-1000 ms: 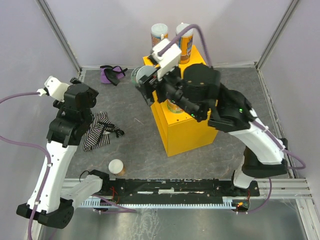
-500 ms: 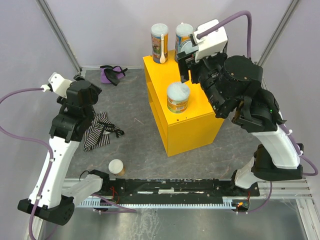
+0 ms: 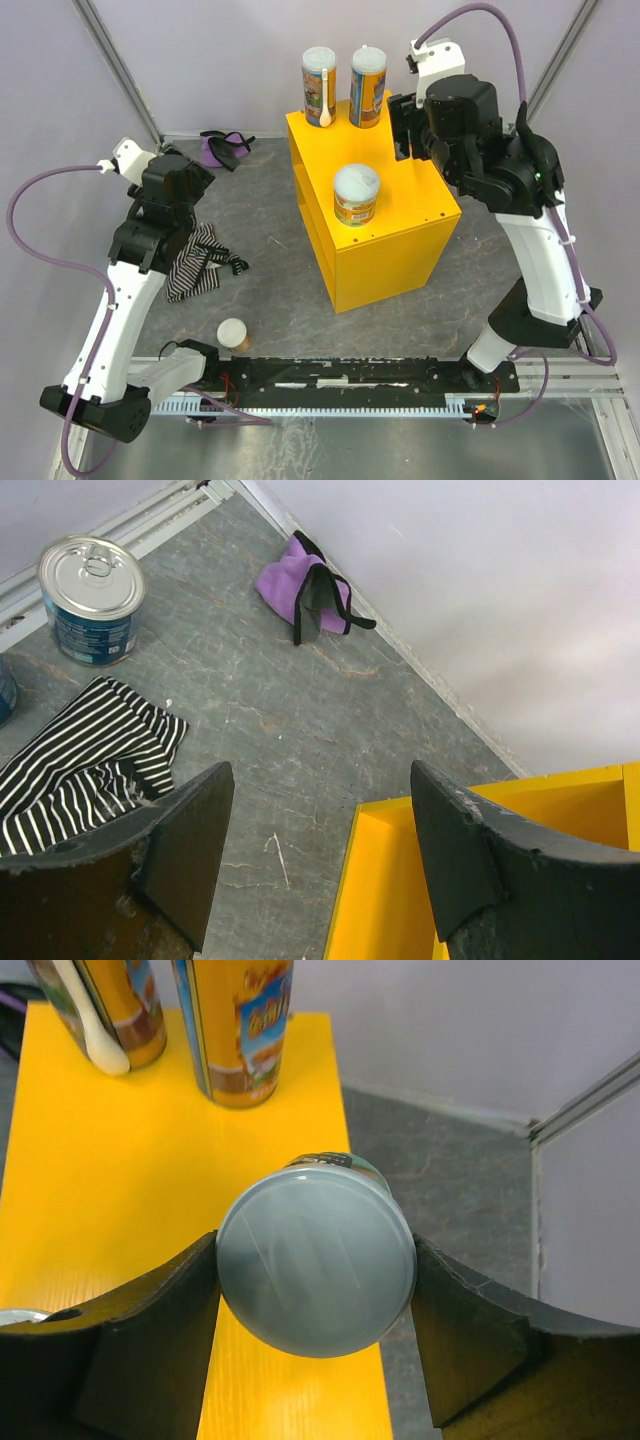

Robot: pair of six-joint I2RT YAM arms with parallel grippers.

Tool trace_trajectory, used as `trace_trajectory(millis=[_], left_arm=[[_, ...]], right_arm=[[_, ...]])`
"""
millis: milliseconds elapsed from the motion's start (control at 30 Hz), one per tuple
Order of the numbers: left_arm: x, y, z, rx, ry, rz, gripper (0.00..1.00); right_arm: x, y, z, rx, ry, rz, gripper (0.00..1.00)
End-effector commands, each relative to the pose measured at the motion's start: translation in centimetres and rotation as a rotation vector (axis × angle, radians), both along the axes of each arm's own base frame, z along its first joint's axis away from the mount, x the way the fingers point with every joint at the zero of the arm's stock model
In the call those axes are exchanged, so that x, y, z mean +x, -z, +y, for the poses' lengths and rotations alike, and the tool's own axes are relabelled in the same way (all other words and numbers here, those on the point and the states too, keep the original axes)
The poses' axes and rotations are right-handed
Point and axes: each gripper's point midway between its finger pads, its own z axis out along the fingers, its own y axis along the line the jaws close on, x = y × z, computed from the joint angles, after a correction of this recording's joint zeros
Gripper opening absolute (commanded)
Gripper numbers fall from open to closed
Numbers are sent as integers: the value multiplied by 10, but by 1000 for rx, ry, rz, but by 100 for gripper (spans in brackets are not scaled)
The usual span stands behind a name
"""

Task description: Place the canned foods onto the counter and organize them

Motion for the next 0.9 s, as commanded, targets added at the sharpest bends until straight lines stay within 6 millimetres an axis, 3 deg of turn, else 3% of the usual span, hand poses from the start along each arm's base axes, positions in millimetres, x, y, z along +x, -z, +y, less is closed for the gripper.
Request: trace_trajectory(millis=[0,333,467,600,767,867], left_arm=[[7,-7,-3,11,33,-35,78],[11,2,-6,-1,42,-34,78],[12,3,-8,-17,49,-43,78],[15,6,-10,-30,56,-45,78],[16,8,-15,-42,82,-44,78],[15,8,-16,-42,91,-41,79]], right_arm=[[-3,25,14,114,-83,132,3],[-12,64,10,141,-96,337,5],[-19,65,5,158,-100,369,7],[-19,74,4,164,-106,418,19],[-11,83,7,165,-105,443,48],[-4,89,8,163,-101,452,51]])
